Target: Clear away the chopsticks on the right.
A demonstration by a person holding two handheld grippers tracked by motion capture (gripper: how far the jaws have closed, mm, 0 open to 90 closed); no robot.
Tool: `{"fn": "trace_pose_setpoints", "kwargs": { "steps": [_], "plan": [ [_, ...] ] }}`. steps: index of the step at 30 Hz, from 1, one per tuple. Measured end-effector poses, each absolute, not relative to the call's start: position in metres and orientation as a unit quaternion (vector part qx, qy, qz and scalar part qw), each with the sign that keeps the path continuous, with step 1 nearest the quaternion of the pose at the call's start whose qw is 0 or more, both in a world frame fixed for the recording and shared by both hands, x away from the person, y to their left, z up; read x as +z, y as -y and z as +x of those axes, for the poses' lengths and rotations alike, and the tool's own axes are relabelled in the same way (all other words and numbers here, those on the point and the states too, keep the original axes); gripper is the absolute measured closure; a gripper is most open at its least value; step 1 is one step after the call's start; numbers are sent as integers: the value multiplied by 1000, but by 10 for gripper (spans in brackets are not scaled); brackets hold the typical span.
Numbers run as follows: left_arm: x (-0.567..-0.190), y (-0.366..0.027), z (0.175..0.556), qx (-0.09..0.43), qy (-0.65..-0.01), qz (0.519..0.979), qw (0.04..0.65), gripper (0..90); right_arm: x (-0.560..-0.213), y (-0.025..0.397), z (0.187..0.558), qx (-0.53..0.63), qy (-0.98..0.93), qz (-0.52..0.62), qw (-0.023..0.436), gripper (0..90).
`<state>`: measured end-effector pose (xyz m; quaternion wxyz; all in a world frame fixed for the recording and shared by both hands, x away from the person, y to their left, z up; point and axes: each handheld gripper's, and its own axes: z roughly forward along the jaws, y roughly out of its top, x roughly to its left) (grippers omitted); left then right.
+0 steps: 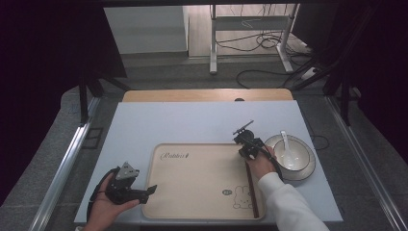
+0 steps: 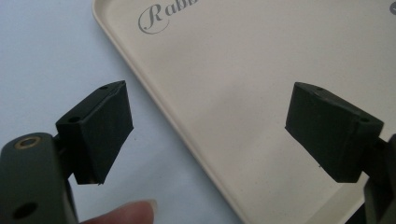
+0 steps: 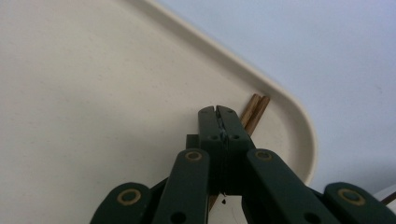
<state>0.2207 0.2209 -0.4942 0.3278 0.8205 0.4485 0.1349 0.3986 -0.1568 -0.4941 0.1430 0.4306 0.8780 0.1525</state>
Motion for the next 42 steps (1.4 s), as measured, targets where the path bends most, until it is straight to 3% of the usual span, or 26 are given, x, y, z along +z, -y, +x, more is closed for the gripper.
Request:
{"fn": "trace_pose_setpoints", "kwargs": {
  "steps": [3,5,9,11,12,13,14,15,20,25,42],
  "plan": [
    [-494,-221,221,135,-450,820,328,151,-486,158,395,190,-878,418,133,893],
    [-494,-221,220,136,-451,820,327,151,-476,159,387,252,-881,392,86,891],
    [-494,-222,219,137,-452,818,328,151,-466,161,371,286,-888,354,68,868],
    [-494,-222,218,138,-454,817,329,151,-457,171,352,315,-886,333,65,778],
    [-494,-222,218,138,-454,817,329,151,-457,171,352,315,-886,333,65,778],
    [-494,-222,218,140,-454,816,328,151,-452,181,338,335,-884,320,59,666],
    [-494,-222,218,140,-454,816,328,151,-452,181,338,335,-884,320,59,666],
    [-494,-221,218,140,-454,817,328,151,-448,193,324,348,-883,309,61,562],
    [-494,-219,218,140,-453,818,326,151,-443,223,291,374,-873,300,86,436],
    [-494,-219,218,144,-454,816,327,151,-450,243,277,378,-869,308,90,397],
    [-494,-221,218,146,-455,815,329,152,-450,247,274,390,-861,307,112,333]
  ]
}}
